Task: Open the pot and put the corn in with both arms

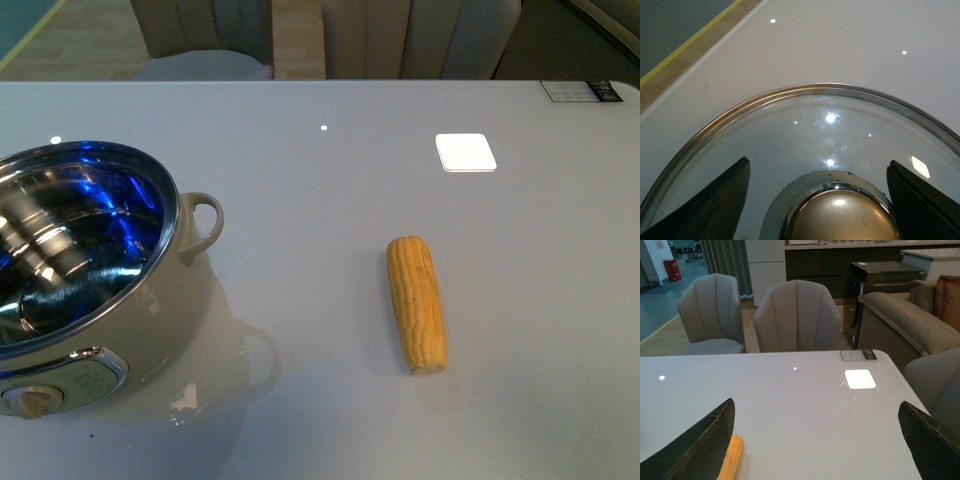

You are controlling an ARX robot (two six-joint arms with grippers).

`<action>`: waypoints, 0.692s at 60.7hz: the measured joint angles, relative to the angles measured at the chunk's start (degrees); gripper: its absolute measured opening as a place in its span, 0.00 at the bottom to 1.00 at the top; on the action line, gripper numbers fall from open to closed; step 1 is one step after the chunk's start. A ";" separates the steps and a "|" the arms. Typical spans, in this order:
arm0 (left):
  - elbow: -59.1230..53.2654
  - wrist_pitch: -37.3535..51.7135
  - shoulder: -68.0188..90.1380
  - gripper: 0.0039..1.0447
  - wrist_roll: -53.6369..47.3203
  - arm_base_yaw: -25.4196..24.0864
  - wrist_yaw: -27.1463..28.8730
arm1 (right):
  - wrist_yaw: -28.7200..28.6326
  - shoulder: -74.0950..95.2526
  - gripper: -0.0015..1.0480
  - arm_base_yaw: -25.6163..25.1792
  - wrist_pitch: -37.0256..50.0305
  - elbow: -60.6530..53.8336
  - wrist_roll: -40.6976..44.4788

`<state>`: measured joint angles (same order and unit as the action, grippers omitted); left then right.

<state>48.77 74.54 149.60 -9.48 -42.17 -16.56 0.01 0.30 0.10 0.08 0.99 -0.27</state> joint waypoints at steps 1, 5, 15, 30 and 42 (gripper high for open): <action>-0.09 -0.24 -0.48 0.88 0.11 0.02 0.11 | 0.00 0.02 0.92 0.00 0.00 0.00 0.00; -0.70 -1.29 -3.23 0.95 0.37 0.15 0.42 | 0.00 0.02 0.92 0.00 0.00 0.00 0.00; -3.54 -5.97 -16.94 0.94 3.58 0.66 -0.20 | 0.00 0.00 0.92 0.00 0.00 0.00 0.00; -14.36 -17.27 -46.07 0.94 12.55 2.05 -9.75 | 0.00 0.00 0.92 0.00 0.00 0.00 0.00; -18.62 -33.29 -69.24 0.94 17.44 1.88 -15.28 | 0.00 0.02 0.92 0.00 0.00 0.00 0.00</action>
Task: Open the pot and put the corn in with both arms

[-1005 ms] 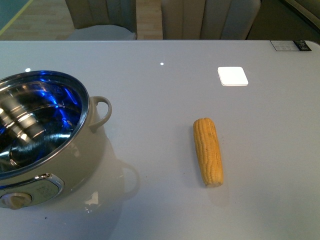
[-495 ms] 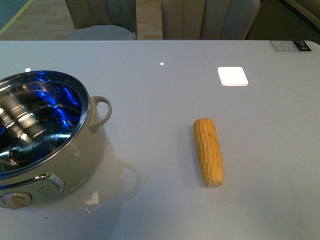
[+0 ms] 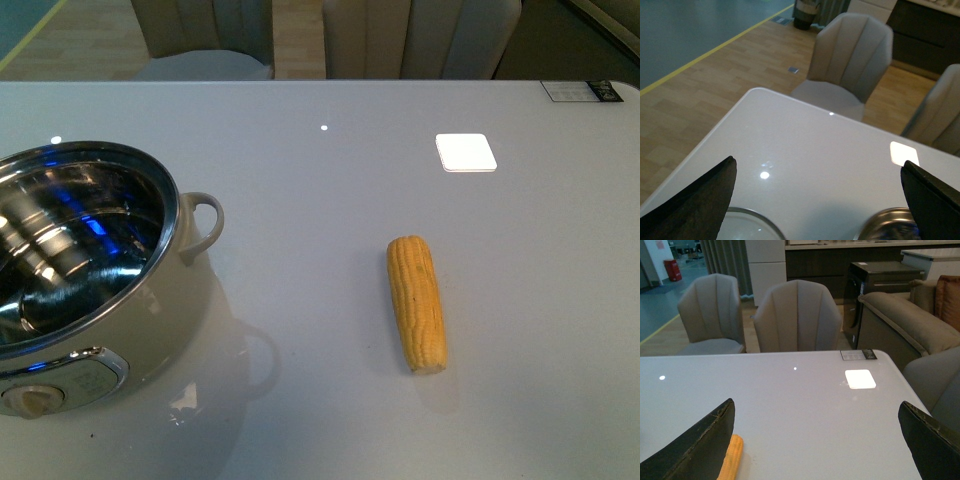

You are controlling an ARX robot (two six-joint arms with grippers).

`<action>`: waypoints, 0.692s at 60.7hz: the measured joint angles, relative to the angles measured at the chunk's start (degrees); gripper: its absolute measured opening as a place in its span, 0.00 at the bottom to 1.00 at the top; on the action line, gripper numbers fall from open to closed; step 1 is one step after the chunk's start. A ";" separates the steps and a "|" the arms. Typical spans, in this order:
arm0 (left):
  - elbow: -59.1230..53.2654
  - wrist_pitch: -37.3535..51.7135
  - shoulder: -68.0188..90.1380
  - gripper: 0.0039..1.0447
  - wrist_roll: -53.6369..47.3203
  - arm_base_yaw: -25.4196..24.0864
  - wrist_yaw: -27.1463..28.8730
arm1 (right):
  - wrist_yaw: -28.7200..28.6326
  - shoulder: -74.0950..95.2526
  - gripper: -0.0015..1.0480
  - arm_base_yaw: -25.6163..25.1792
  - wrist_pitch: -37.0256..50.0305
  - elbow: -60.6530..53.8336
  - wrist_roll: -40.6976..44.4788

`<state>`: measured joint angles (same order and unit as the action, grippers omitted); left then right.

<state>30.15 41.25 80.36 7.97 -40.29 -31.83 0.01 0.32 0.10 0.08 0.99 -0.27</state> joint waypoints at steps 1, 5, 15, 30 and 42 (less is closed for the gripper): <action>-0.04 -0.22 -0.72 0.94 0.15 0.00 -0.02 | -0.02 -0.02 0.92 0.00 0.00 0.00 0.00; -0.04 -0.46 -3.58 0.94 0.61 0.00 -0.28 | 0.00 -0.02 0.92 0.00 0.00 0.00 0.00; -2.93 5.77 -3.63 0.83 -2.05 0.63 -4.87 | 0.11 0.00 0.92 0.00 0.00 0.00 0.00; -17.00 6.47 -18.73 0.38 -6.88 11.85 4.13 | 0.00 0.00 0.92 0.00 0.02 0.00 0.00; -22.67 1.46 -29.24 0.04 -7.32 19.61 12.00 | -0.02 -0.02 0.92 0.00 0.00 0.00 0.00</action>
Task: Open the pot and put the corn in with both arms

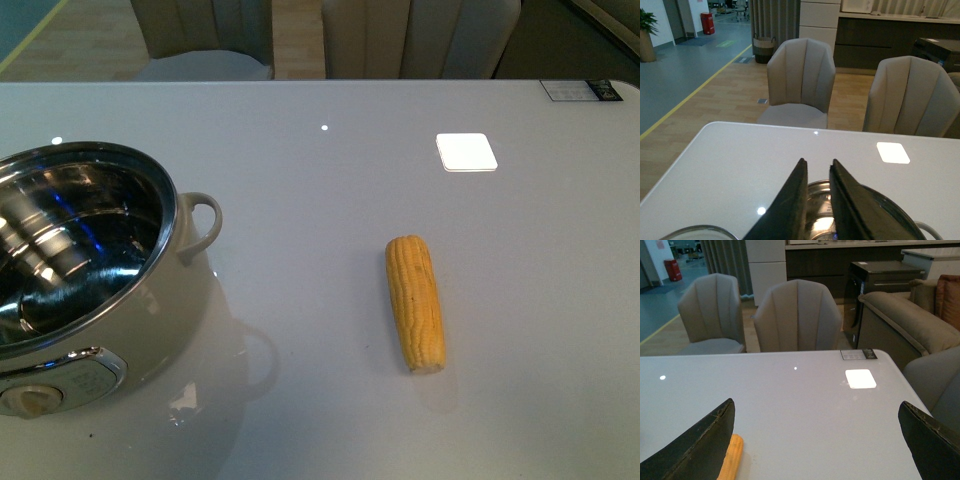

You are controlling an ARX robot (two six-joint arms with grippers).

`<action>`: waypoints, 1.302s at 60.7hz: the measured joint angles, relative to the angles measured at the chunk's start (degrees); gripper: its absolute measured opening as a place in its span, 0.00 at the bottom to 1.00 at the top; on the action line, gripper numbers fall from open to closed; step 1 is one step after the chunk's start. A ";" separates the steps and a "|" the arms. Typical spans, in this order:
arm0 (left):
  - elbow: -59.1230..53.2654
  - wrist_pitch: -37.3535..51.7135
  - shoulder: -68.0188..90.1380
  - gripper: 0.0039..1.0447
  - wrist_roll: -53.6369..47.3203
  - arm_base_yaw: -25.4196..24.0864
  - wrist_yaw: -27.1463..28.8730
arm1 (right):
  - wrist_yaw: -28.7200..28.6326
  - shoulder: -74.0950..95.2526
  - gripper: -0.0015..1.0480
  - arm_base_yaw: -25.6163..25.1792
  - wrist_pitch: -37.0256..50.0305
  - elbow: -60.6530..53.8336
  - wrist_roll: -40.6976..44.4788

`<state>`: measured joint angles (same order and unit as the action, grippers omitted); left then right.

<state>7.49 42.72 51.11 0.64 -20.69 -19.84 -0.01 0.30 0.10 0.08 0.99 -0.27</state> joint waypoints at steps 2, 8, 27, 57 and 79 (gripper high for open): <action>-0.57 -0.85 -1.38 0.03 0.02 0.98 1.09 | 0.00 0.02 0.92 0.00 0.00 0.00 0.00; -2.12 -3.43 -5.75 0.03 -0.04 4.00 3.69 | 0.00 0.00 0.92 0.00 0.00 0.00 0.00; -6.71 -8.76 -16.02 0.03 -0.04 11.45 11.10 | 0.00 0.00 0.92 0.00 0.00 0.00 0.00; -6.73 -24.83 -33.18 0.03 -0.15 20.55 19.85 | 0.07 0.00 0.92 0.00 0.00 0.00 0.00; -6.73 -32.20 -40.61 0.03 -0.15 20.55 19.85 | 0.07 0.00 0.92 0.00 0.00 0.00 0.00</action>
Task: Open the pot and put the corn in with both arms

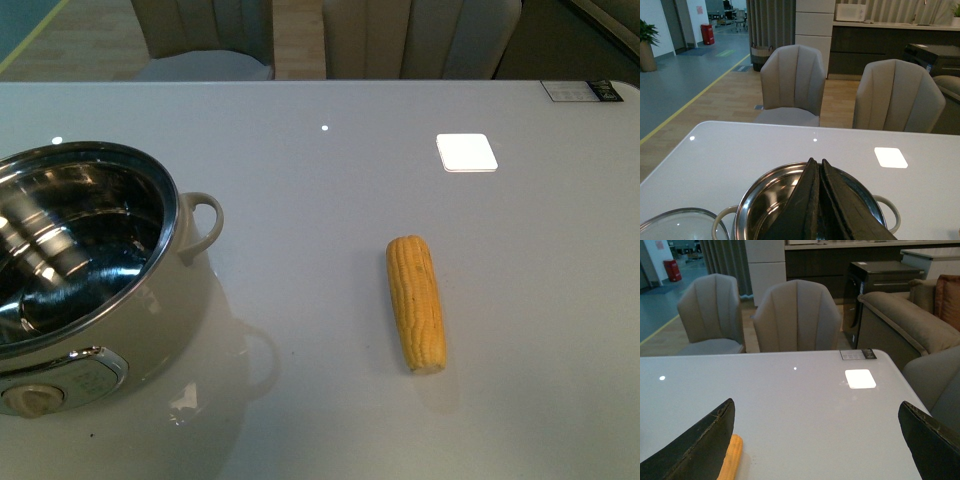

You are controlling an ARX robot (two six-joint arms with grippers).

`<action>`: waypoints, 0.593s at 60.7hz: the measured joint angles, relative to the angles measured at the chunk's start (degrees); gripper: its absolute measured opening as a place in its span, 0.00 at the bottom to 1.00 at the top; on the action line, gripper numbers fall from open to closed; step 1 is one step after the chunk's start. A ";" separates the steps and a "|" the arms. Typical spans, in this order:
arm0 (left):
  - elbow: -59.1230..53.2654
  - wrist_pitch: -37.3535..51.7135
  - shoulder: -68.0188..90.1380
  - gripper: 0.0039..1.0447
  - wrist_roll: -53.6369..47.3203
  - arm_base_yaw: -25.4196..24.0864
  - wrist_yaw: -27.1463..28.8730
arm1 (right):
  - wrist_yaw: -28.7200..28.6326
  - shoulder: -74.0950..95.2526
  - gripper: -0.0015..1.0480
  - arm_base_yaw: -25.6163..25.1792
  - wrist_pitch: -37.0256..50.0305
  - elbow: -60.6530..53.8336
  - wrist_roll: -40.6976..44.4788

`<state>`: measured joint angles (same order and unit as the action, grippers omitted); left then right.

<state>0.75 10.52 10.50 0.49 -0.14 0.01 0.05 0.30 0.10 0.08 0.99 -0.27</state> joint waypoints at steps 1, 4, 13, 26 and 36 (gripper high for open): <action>0.00 -0.13 -0.11 0.03 0.00 0.00 0.00 | 0.00 0.00 0.92 0.00 0.00 0.00 0.00; 0.02 -2.91 -2.36 0.03 -0.02 0.00 0.04 | -0.02 0.00 0.92 0.00 0.00 0.00 0.00; 0.02 -10.38 -10.05 0.03 -0.02 0.00 0.00 | 0.00 0.00 0.92 0.00 0.00 0.00 0.00; 0.02 -10.45 -10.14 0.22 -0.02 0.00 0.00 | 0.00 0.00 0.92 0.00 0.00 0.00 0.00; 0.02 -10.45 -10.14 0.51 -0.02 0.00 0.00 | 0.00 0.00 0.92 0.00 0.00 0.00 0.00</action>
<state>0.78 0.08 0.36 0.47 -0.14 0.01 0.05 0.30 0.10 0.08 0.99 -0.27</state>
